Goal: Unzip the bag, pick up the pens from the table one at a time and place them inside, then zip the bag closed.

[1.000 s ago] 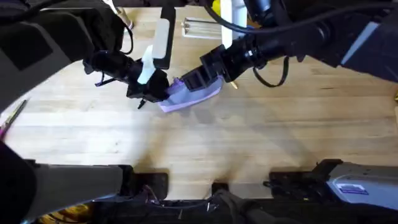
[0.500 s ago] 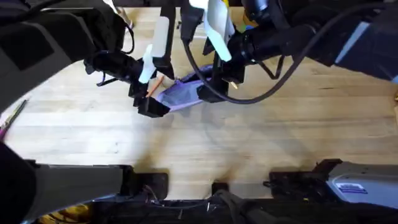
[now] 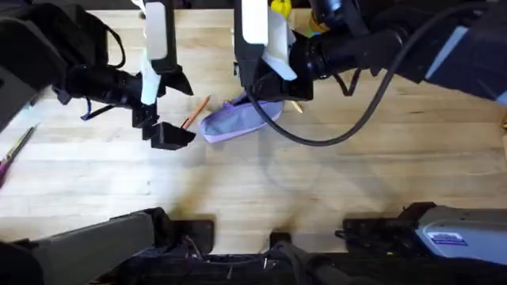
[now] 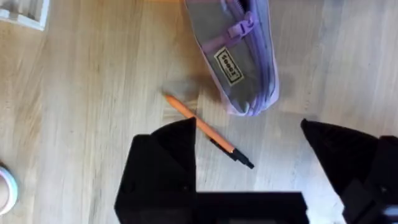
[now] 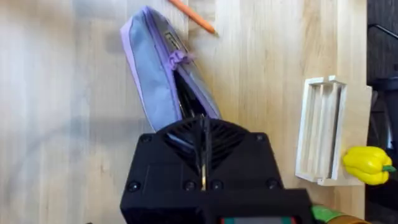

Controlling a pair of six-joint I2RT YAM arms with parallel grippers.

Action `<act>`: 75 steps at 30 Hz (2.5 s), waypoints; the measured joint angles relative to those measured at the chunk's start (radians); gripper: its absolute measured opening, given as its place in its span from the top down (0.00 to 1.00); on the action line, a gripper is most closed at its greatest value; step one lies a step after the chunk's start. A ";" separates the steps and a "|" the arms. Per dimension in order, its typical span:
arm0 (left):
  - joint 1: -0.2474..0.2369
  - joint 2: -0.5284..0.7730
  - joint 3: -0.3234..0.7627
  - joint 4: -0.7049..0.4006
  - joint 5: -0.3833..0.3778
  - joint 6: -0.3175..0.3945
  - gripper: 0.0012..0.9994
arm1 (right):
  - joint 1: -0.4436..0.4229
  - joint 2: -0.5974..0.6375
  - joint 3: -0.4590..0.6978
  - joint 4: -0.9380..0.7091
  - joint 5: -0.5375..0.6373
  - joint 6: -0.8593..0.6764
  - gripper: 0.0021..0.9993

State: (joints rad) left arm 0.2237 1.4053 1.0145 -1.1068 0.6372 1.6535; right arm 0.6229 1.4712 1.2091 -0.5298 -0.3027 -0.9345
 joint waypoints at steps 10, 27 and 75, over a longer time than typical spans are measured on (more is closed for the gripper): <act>0.060 -0.032 0.000 -0.012 0.026 0.000 0.01 | -0.023 0.166 0.000 0.053 -0.004 -0.123 0.97; 0.060 -0.032 0.000 -0.012 0.026 0.000 0.01 | -0.038 0.329 0.003 0.142 -0.214 -0.137 0.97; 0.060 -0.032 0.000 -0.012 0.025 0.000 0.01 | -0.352 0.050 0.014 0.190 -0.085 0.621 0.00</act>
State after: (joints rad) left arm 0.2840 1.3735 1.0145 -1.1187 0.6624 1.6535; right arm 0.2706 1.5212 1.2232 -0.3401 -0.3877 -0.3140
